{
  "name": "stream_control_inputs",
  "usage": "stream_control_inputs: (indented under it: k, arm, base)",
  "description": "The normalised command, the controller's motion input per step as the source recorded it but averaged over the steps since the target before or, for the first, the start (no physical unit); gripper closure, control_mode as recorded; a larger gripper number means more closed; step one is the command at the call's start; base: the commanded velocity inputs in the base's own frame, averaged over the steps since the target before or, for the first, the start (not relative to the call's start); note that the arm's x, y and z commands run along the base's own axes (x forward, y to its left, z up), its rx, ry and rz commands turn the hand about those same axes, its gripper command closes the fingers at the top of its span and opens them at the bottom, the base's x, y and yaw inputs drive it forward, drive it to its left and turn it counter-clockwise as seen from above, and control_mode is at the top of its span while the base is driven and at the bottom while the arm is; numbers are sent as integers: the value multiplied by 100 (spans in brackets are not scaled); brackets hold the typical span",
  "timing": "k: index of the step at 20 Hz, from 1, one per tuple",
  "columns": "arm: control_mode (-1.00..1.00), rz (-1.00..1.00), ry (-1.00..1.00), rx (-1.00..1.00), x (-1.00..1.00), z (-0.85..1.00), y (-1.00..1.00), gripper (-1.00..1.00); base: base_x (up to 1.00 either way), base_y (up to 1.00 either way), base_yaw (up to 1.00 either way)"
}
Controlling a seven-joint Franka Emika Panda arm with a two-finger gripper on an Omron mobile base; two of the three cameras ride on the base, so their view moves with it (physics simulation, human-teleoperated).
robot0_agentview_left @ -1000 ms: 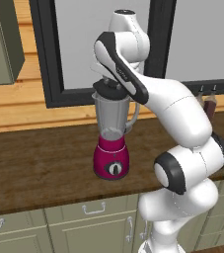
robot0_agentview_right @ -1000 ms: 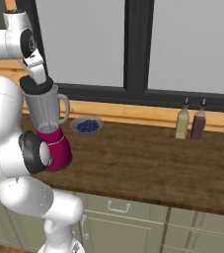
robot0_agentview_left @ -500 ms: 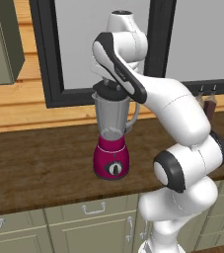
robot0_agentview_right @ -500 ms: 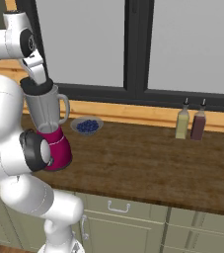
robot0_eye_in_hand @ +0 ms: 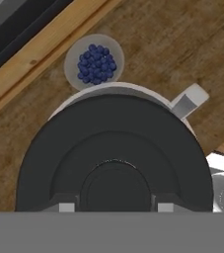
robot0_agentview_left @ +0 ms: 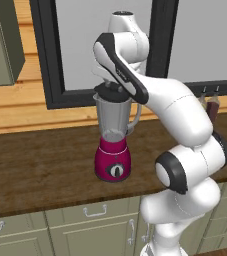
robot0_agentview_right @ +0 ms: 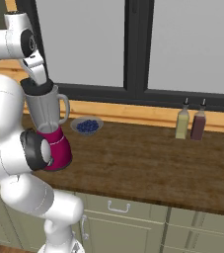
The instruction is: Close the lid blender by securely placing the lid on top.
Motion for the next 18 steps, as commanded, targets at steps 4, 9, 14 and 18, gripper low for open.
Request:
stream_control_inputs:
  k: [4,9,14,18]
  arm:
    - [-100,0,5,0,0,0,-14,100]
    - [-100,0,6,0,0,0,-19,100]
    - [-100,0,4,-2,0,0,-7,100]
    - [-100,0,1,-5,0,0,1,100]
  base:
    - [0,0,0]
    - [0,0,0]
    - [0,0,0]
    - [0,0,0]
